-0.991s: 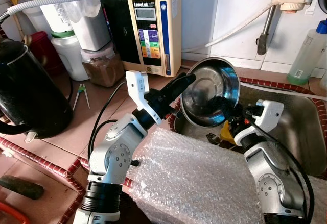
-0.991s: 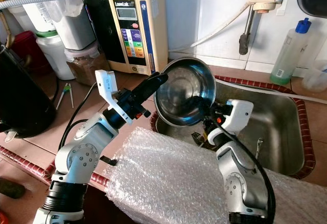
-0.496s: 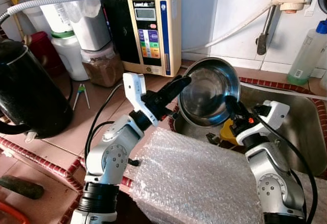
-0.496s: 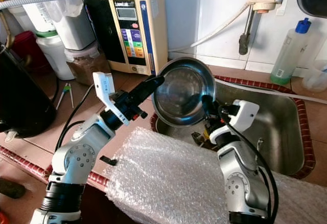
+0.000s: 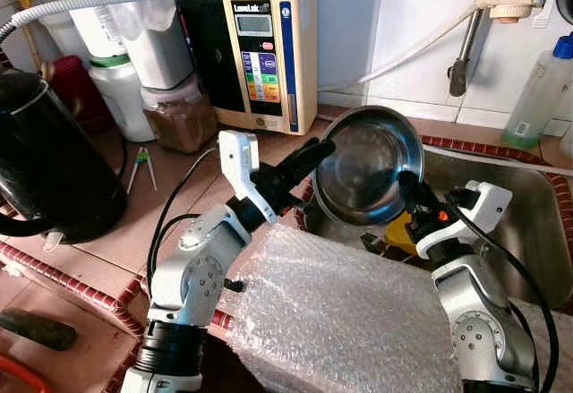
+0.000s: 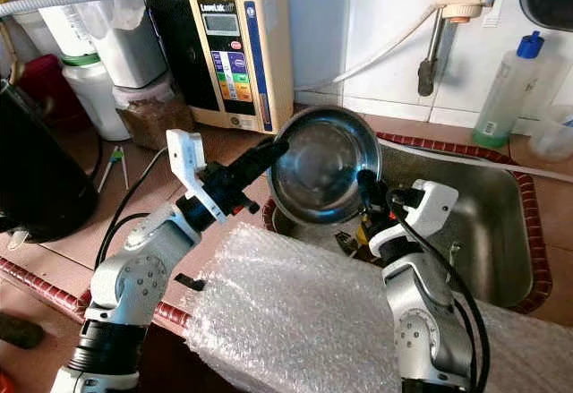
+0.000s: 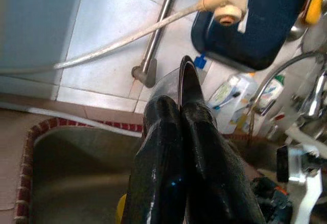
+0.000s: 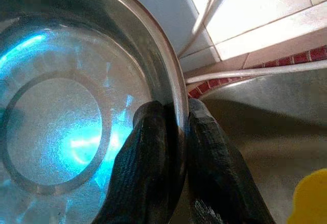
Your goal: Kitchen organization
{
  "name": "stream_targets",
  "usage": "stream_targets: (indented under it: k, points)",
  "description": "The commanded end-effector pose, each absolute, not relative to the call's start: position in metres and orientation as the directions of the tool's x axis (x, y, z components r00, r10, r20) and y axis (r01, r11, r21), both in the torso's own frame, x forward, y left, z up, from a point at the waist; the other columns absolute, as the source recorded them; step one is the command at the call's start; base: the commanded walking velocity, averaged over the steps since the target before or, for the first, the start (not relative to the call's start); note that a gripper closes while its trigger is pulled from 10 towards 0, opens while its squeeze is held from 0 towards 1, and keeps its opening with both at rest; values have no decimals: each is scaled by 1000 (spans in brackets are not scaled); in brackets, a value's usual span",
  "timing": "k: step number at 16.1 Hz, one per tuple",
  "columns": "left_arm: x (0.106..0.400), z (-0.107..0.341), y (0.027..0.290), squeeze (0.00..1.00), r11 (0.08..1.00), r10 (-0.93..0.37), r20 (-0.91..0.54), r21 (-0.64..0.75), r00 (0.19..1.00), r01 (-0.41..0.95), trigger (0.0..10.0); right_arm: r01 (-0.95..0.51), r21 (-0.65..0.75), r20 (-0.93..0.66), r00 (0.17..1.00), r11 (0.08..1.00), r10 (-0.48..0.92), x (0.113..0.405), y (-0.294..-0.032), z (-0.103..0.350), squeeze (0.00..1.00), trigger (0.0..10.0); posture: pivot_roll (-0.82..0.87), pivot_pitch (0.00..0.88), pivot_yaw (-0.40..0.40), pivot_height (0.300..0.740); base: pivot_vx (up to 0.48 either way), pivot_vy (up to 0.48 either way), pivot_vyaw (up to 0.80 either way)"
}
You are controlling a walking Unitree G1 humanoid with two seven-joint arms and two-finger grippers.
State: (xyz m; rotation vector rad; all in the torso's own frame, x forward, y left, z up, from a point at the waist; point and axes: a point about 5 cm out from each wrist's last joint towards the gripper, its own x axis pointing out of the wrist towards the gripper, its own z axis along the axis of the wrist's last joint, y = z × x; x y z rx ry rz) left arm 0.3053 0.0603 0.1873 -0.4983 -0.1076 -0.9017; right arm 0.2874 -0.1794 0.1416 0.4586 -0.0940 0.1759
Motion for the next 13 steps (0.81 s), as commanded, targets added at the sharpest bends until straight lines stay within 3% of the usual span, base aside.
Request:
stream_targets:
  k: [1, 7, 13]
  points:
    - [298, 190, 47, 1000, 455, -782, 307, -314, 543, 833, 10000, -53, 386, 34, 998, 921, 44, 288, -189, 131, 0, 0, -88, 0, 121, 740, 0, 0, 0]
    - [291, 145, 56, 1000, 492, -826, 158, -268, 542, 828, 10000, 109, 300, 11, 993, 948, -118, 293, -198, 130, 0, 0, -90, 0, 117, 740, 0, 0, 0]
    - [285, 120, 69, 1000, 515, -844, 53, -200, 534, 833, 10000, 354, 243, 4, 931, 903, -366, 290, -234, 130, 0, 0, -85, 0, 117, 740, 0, 0, 0]
